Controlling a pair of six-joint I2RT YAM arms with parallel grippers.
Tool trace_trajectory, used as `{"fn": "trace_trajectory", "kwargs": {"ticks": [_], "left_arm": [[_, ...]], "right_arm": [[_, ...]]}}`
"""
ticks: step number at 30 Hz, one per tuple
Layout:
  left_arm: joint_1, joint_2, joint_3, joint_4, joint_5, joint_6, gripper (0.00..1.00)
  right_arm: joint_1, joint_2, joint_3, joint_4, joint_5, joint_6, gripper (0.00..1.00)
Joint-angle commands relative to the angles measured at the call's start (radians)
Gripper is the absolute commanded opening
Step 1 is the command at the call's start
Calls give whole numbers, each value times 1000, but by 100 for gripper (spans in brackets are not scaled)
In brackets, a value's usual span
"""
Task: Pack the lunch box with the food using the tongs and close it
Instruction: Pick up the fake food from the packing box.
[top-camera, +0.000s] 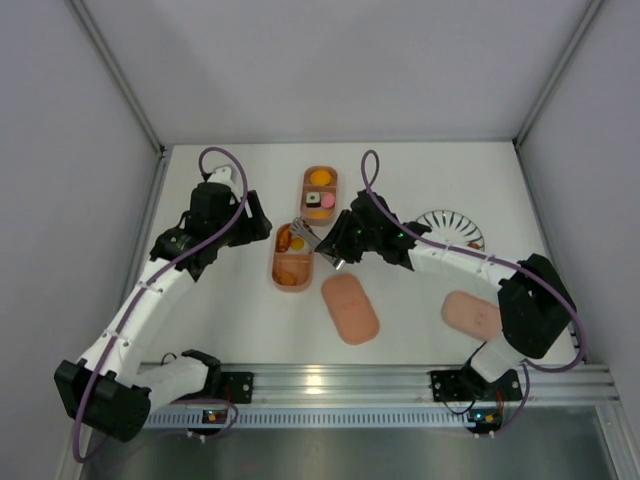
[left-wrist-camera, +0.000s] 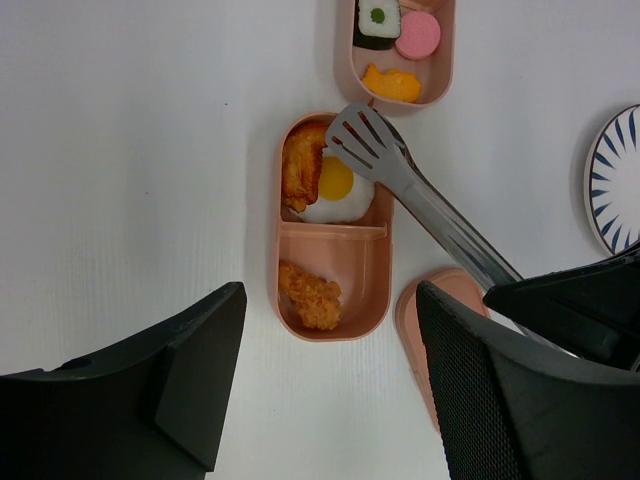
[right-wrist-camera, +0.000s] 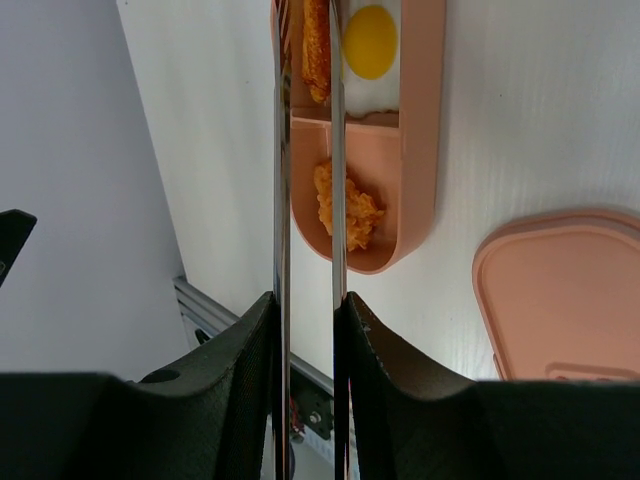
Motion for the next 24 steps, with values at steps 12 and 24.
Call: {"fn": "trace_trajectory", "kwargs": {"ticks": [12, 24], "left_arm": [[6, -14, -2, 45, -6, 5, 74], [6, -16, 3, 36, -17, 7, 74]], "right_arm": [[-19, 25, 31, 104, -9, -29, 30], [-19, 18, 42, 41, -9, -94, 1]]}}
